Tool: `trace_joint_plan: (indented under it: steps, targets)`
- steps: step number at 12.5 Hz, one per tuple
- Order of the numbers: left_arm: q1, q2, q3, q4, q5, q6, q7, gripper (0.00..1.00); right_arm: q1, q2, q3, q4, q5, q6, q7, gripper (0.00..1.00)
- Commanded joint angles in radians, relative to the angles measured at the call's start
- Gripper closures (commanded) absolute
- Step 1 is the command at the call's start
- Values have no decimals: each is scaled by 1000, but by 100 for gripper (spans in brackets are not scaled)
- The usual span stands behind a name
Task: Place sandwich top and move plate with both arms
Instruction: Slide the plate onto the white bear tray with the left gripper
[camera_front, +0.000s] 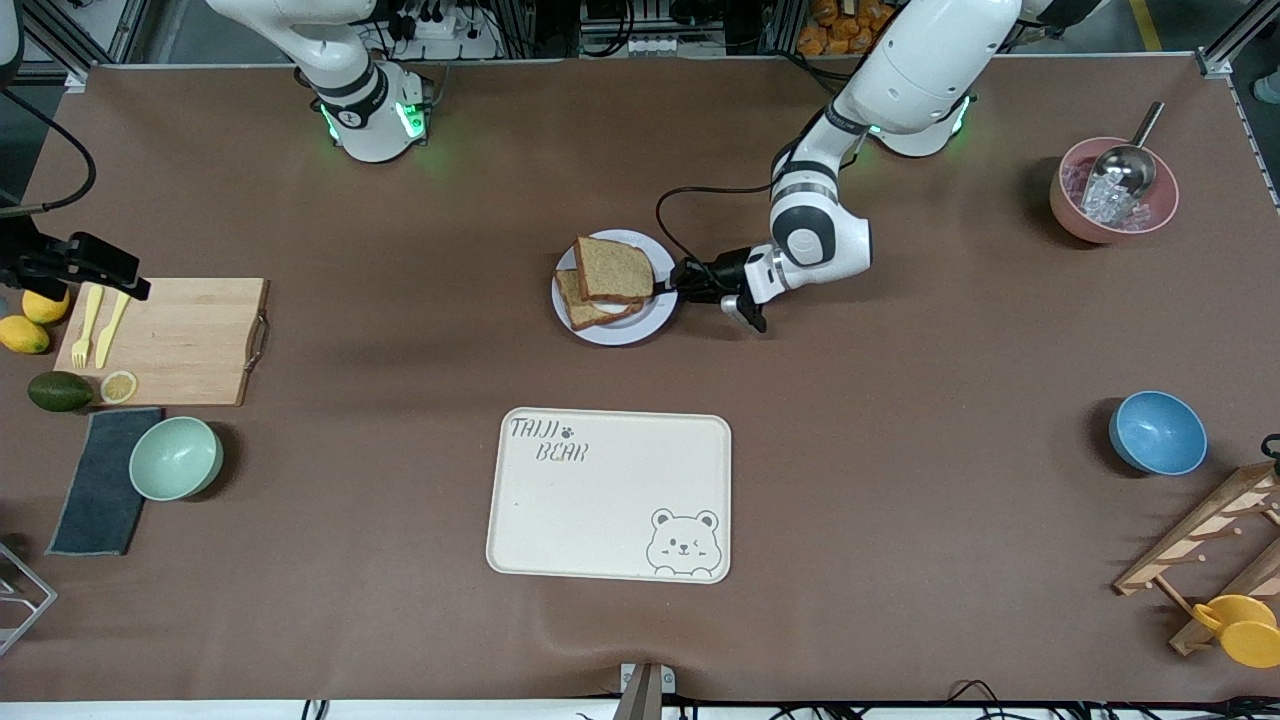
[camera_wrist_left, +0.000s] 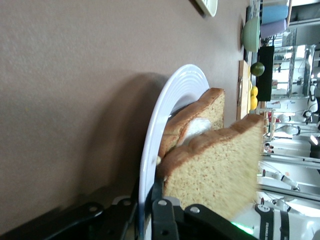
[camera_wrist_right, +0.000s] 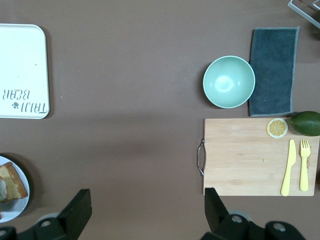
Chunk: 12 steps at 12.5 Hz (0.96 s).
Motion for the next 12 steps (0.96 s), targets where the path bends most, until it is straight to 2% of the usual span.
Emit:
trace_joint_plan:
  steps: [1,6,12]
  targets:
    - [7,-49,-7,-9,-65,5,17,100,13,-4,-3,-2,-21,-4,22,0]
    - [13,-80,-11,20,-189,3,11,100,14,-1,-3,-2,-21,-4,25,0]
    - [14,-62,-5,156,-420,3,6,100,13,-1,-3,-3,-21,-7,25,0]
